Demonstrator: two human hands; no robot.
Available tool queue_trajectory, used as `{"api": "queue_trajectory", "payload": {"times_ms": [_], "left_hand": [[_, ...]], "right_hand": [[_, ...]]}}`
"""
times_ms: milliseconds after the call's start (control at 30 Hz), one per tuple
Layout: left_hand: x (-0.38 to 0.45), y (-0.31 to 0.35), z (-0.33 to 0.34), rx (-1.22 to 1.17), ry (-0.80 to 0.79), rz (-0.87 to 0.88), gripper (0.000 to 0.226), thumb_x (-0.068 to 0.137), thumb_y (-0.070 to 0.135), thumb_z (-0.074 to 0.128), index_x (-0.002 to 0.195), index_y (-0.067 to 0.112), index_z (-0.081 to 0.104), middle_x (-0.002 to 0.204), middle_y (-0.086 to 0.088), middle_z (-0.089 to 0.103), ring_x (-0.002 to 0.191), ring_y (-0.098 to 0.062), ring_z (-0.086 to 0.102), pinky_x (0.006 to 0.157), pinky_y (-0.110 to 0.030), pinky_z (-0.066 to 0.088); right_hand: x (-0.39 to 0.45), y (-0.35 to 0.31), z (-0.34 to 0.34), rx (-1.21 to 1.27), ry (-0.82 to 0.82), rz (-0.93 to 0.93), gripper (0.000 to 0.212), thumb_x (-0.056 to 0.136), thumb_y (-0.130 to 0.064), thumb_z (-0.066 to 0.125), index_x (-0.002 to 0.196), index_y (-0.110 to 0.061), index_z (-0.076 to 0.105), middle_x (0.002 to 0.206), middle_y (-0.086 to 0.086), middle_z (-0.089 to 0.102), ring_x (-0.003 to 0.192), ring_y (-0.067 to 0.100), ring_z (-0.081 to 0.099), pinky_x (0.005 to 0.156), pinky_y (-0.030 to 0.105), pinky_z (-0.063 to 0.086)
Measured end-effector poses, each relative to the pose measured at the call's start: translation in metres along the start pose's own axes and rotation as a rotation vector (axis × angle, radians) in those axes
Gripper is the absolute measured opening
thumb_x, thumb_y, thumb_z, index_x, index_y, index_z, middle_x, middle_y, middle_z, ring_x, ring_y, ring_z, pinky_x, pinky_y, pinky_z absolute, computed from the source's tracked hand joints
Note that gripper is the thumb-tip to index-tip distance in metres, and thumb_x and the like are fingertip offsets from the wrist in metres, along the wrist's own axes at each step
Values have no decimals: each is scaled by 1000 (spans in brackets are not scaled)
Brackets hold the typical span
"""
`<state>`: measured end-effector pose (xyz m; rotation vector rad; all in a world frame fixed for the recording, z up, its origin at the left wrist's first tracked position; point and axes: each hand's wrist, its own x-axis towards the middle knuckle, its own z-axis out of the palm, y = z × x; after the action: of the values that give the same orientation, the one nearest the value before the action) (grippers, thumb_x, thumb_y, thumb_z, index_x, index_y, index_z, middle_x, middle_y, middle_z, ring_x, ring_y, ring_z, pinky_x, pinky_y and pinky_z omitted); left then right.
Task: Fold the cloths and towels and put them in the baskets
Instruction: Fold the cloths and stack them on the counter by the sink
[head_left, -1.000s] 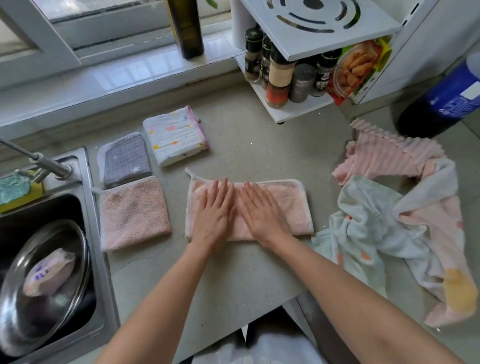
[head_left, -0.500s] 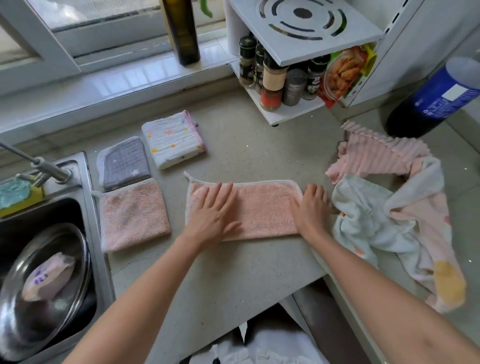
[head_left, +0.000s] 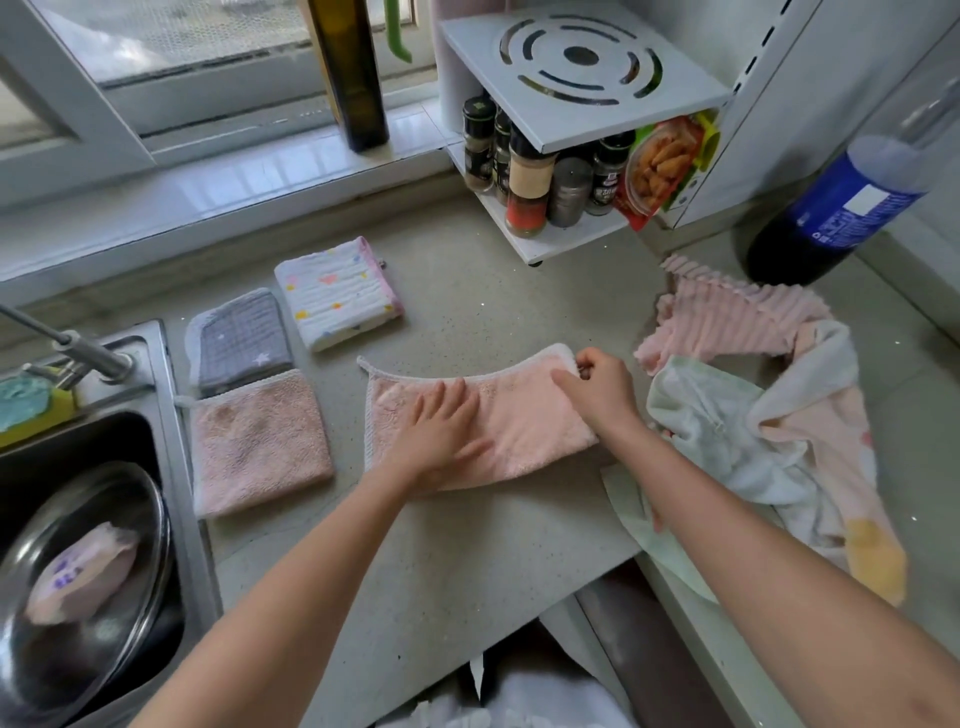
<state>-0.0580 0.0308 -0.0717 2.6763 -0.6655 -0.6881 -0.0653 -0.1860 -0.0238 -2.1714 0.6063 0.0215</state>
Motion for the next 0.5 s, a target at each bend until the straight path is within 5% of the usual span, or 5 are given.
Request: {"api": "queue_trajectory", "payload": {"times_ms": [67, 133, 200, 333, 500], "left_hand": [[-11, -7, -17, -358, 300, -97, 55, 96, 47, 42, 135, 9, 50, 151, -10, 34, 141, -25, 28, 115, -33, 19], [-27, -18, -33, -576, 544, -294, 35, 100, 29, 44, 116, 5, 63, 128, -13, 57, 121, -26, 50, 99, -29, 33], [-41, -29, -42, -781, 509, -503, 36, 101, 30, 36, 102, 6, 64, 111, -12, 62, 104, -27, 56, 88, -34, 40], [-56, -35, -51, -1503, 378, -733, 44, 102, 43, 29, 88, 9, 53, 86, -11, 53, 78, -22, 55, 72, -32, 45], [-62, -37, -54, -1686, 347, -753, 64, 102, 46, 27, 129, -10, 43, 118, -22, 54, 121, -33, 51, 89, -36, 44]], "right_hand": [[-13, -24, 13, 18, -16, -48, 9, 81, -14, 66, 84, -10, 58, 65, -8, 51, 61, 11, 47, 58, 27, 33], [-30, -47, 34, 37, -73, -85, 14, 81, -14, 65, 95, -10, 63, 78, -3, 62, 73, 16, 57, 68, 28, 44], [-44, -64, 60, 15, -130, -139, 21, 79, -13, 64, 100, -10, 65, 90, 3, 68, 82, 20, 61, 76, 31, 49], [-68, -81, 109, -48, -233, -203, 10, 80, -8, 59, 89, -10, 64, 85, 12, 69, 71, 22, 60, 60, 26, 37], [-76, -83, 154, -201, -279, -256, 22, 88, -10, 51, 105, -5, 64, 103, 16, 67, 96, 33, 62, 78, 37, 47]]}}
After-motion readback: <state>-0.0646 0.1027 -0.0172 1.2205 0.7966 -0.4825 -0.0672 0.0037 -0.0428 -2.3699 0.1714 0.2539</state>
